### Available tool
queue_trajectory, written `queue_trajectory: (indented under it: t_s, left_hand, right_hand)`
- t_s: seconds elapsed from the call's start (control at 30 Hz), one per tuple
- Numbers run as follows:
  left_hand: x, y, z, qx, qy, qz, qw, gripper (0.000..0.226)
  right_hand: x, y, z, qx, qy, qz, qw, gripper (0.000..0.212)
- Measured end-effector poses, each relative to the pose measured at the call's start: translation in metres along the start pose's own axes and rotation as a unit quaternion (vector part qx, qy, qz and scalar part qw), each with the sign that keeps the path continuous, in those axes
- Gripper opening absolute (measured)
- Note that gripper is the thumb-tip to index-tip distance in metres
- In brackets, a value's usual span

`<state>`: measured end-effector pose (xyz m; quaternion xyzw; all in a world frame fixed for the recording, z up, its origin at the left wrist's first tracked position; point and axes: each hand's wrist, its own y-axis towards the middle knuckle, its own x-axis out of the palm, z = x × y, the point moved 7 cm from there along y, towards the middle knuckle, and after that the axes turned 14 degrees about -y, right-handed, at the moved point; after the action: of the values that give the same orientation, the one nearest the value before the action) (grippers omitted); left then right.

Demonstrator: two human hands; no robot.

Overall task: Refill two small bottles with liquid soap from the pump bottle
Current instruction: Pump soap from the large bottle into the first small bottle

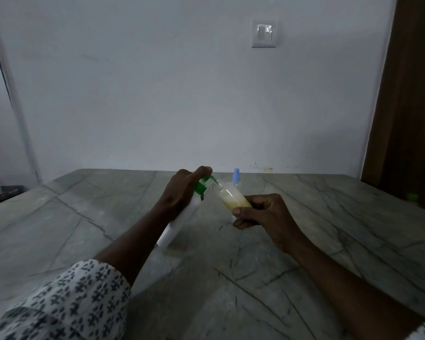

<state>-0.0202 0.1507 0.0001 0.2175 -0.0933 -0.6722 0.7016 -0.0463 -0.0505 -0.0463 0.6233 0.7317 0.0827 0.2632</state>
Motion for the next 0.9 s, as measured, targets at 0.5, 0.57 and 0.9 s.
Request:
queue_trajectory:
  t_s: [0.5, 0.57, 0.9]
  left_hand:
    - [0.0028, -0.0053, 0.0054, 0.002, 0.020, -0.014, 1.000, 0.068]
    - [0.0025, -0.0059, 0.0046, -0.008, 0.022, -0.013, 1.000, 0.064]
    - [-0.0002, -0.0016, 0.0030, 0.057, 0.071, 0.006, 0.996, 0.043]
  right_hand:
    - [0.0001, -0.0009, 0.0024, 0.006, 0.020, 0.005, 1.000, 0.032]
    - [0.0007, -0.0011, 0.0032, 0.007, 0.018, 0.002, 1.000, 0.033]
    - [0.0040, -0.0007, 0.0072, 0.015, 0.013, -0.012, 1.000, 0.037]
